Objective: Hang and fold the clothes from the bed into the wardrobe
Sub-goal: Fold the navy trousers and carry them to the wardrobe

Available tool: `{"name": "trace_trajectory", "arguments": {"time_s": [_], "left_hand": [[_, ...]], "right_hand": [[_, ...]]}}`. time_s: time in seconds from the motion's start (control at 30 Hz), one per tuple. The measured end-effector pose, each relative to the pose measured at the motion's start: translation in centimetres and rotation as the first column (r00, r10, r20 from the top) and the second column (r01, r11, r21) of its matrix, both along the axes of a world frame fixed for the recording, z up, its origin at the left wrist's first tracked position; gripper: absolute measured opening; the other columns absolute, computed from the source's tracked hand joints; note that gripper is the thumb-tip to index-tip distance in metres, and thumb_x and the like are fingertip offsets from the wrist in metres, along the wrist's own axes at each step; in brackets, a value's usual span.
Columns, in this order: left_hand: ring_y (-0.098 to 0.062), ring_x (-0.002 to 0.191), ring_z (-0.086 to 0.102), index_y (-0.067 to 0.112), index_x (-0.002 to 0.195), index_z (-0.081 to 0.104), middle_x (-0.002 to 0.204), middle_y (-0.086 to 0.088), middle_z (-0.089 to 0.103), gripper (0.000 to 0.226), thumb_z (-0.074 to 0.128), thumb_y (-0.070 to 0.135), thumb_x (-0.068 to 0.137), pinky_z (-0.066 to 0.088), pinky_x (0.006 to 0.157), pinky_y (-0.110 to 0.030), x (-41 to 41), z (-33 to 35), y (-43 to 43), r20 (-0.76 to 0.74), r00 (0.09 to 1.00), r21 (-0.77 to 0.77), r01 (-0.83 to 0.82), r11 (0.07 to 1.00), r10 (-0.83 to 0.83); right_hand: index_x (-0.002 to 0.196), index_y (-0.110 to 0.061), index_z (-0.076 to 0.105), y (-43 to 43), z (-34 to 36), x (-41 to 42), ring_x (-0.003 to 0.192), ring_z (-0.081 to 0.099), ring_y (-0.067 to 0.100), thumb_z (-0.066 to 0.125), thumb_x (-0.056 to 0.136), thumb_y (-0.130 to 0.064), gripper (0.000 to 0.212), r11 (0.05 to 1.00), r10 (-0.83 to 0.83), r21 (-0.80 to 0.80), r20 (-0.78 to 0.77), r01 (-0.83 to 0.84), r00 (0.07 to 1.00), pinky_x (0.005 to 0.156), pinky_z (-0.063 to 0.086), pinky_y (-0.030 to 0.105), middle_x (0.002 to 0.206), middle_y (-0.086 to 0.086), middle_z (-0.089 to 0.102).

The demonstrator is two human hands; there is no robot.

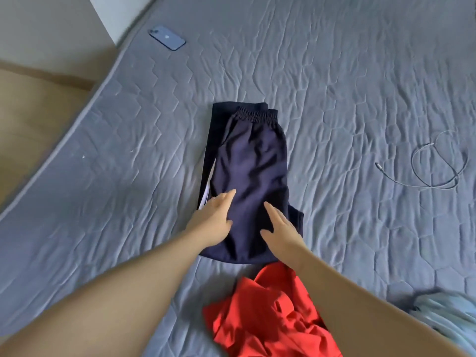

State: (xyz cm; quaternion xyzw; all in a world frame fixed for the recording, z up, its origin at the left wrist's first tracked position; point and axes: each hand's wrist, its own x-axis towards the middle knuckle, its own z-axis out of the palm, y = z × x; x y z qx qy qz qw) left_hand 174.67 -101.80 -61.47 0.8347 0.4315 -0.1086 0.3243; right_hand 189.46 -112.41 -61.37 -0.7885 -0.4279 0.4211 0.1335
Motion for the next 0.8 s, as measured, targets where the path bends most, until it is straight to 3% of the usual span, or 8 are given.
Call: {"name": "trace_trajectory", "arguments": {"time_s": [0.1,0.23,0.33,0.47,0.57,0.67,0.8], "left_hand": [[-0.017,0.143,0.011,0.024,0.149,0.004,0.157,0.004,0.008,0.077,0.053,0.033,0.09,0.026,0.111,-0.043,-0.2,-3.9,-1.8,-0.148,0.974,0.005,0.174,0.985,-0.171],[-0.021,0.145,0.003,0.025,0.149,0.002,0.157,0.005,-0.002,0.087,0.054,0.049,0.084,0.018,0.113,-0.046,-1.2,-7.9,-3.6,-0.336,0.868,-0.037,0.375,0.926,-0.365],[-0.023,0.145,0.002,0.025,0.149,0.001,0.157,0.002,-0.008,0.092,0.061,0.044,0.082,0.012,0.114,-0.046,-2.6,-10.4,-4.2,-0.424,0.805,0.025,0.468,0.883,-0.415],[-0.025,0.144,0.007,0.025,0.15,0.006,0.158,0.0,0.0,0.077,0.054,0.025,0.089,0.01,0.114,-0.043,-3.8,-12.8,-4.7,-0.353,0.866,0.19,0.438,0.879,-0.355],[-0.026,0.142,0.018,0.022,0.149,0.013,0.157,-0.003,0.01,0.072,0.047,0.005,0.088,0.017,0.113,-0.041,-3.6,-13.7,-5.3,-0.31,0.897,0.252,0.397,0.882,-0.315],[-0.026,0.129,0.043,0.014,0.141,0.039,0.148,-0.008,0.036,0.064,0.057,-0.001,0.081,0.037,0.102,-0.036,-2.7,-13.8,-5.3,-0.195,0.941,0.369,0.333,0.868,-0.278],[-0.023,0.125,0.047,0.021,0.138,0.039,0.144,0.002,0.042,0.054,0.038,-0.001,0.089,0.039,0.095,-0.034,-3.0,-12.4,-4.9,-0.23,0.961,0.18,0.197,0.964,-0.154]], "right_hand": [[0.148,-0.034,0.011,-1.4,-3.2,-0.4,0.143,0.012,0.013,0.044,0.091,-0.022,0.067,0.985,0.16,-0.085,0.095,-0.153,0.982,0.111,0.023,0.037,0.157,-0.01,0.011],[0.149,-0.033,0.007,-2.7,-6.8,-0.9,0.144,0.007,0.024,0.046,0.09,-0.027,0.071,0.932,0.321,-0.225,0.151,-0.283,0.935,0.112,0.017,0.041,0.158,-0.003,0.007],[0.15,-0.027,0.004,-3.3,-9.2,-0.6,0.144,0.003,0.028,0.053,0.088,-0.038,0.079,0.886,0.412,-0.314,0.198,-0.341,0.889,0.113,0.015,0.044,0.158,0.001,0.0],[0.149,-0.027,0.002,-3.5,-11.4,-0.5,0.145,0.001,0.028,0.057,0.086,-0.043,0.085,0.867,0.458,-0.337,0.248,-0.367,0.854,0.113,0.016,0.046,0.158,0.0,-0.005],[0.149,-0.029,0.011,-3.8,-12.2,-1.0,0.144,0.006,0.027,0.047,0.093,-0.021,0.067,0.904,0.402,-0.283,0.309,-0.321,0.862,0.113,0.02,0.044,0.158,-0.002,0.003],[0.146,-0.027,0.026,-3.6,-11.8,-0.9,0.142,0.018,0.026,0.032,0.093,-0.004,0.058,0.947,0.308,-0.201,0.344,-0.251,0.887,0.109,0.027,0.039,0.155,-0.002,0.021],[0.133,-0.026,0.048,-3.2,-9.9,-0.4,0.121,0.048,0.03,0.035,0.089,-0.002,0.052,0.968,0.219,-0.191,0.321,-0.163,0.922,0.091,0.04,0.036,0.132,0.005,0.054]]}}
